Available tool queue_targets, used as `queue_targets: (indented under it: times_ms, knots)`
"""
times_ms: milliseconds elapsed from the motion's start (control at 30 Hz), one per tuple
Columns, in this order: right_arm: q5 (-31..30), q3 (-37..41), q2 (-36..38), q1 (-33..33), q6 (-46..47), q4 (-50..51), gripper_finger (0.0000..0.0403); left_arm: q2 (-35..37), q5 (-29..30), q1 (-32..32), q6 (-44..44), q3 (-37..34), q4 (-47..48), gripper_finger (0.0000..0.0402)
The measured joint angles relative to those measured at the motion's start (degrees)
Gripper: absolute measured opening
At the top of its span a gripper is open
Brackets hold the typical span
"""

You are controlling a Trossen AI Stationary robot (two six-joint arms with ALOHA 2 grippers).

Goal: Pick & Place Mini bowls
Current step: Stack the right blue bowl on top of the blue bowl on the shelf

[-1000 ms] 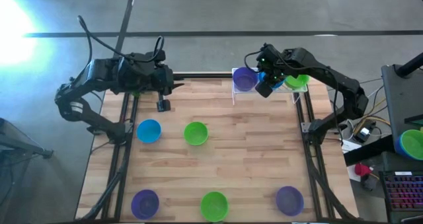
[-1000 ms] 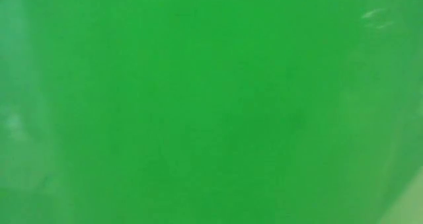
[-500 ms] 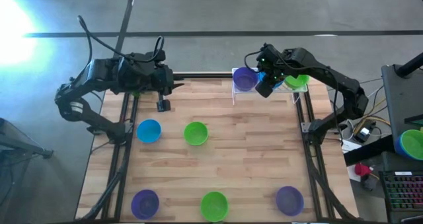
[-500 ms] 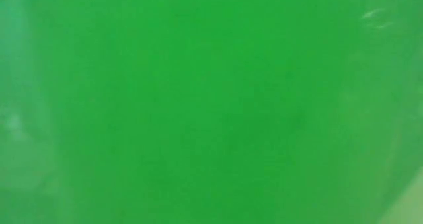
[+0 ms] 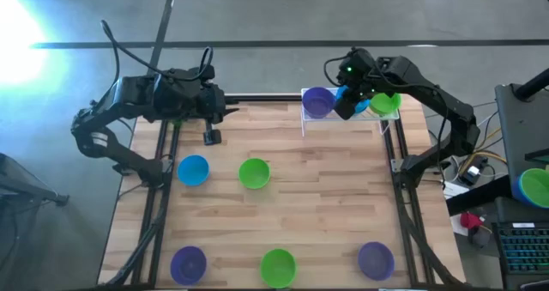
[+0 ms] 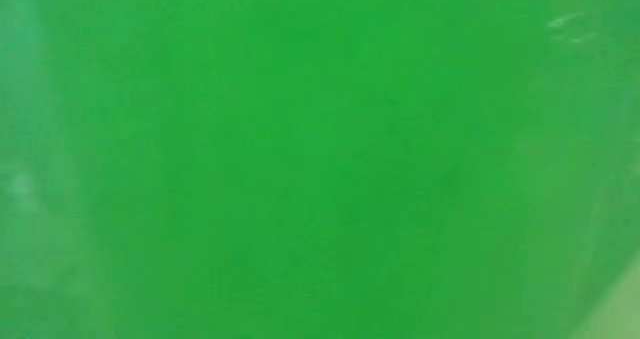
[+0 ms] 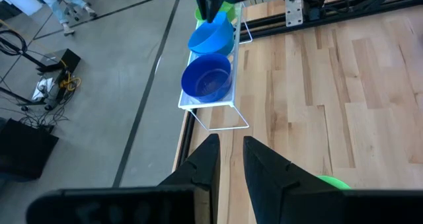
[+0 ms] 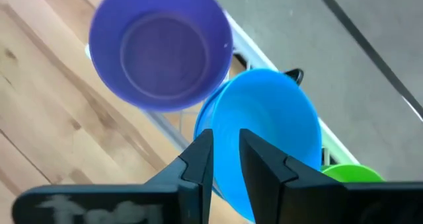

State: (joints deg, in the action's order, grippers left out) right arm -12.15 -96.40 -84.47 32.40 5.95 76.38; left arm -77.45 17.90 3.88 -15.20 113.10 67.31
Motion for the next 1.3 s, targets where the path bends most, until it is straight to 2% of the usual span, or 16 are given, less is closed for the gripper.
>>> queue_targets:
  times_ms: [233, 633, 1300]
  knots:
    - [0.0, -1.14, 0.01, 0.0, 0.03, 1.37, 0.0068, 0.0, 0.0, 0.0, 0.01, 0.0, -0.01, 0.0062]
    - [0.03, 6.08, -0.02, 0.0, 1.16, 1.42, 0.0061, 0.02, -0.01, 0.0, 0.02, 0.0, 0.0, 0.0062]
    - [0.14, 12.1, -0.04, 0.0, 3.3, 0.94, 0.0062, 0.0, 0.0, -0.02, 0.0, 0.0, -0.02, 0.0062]
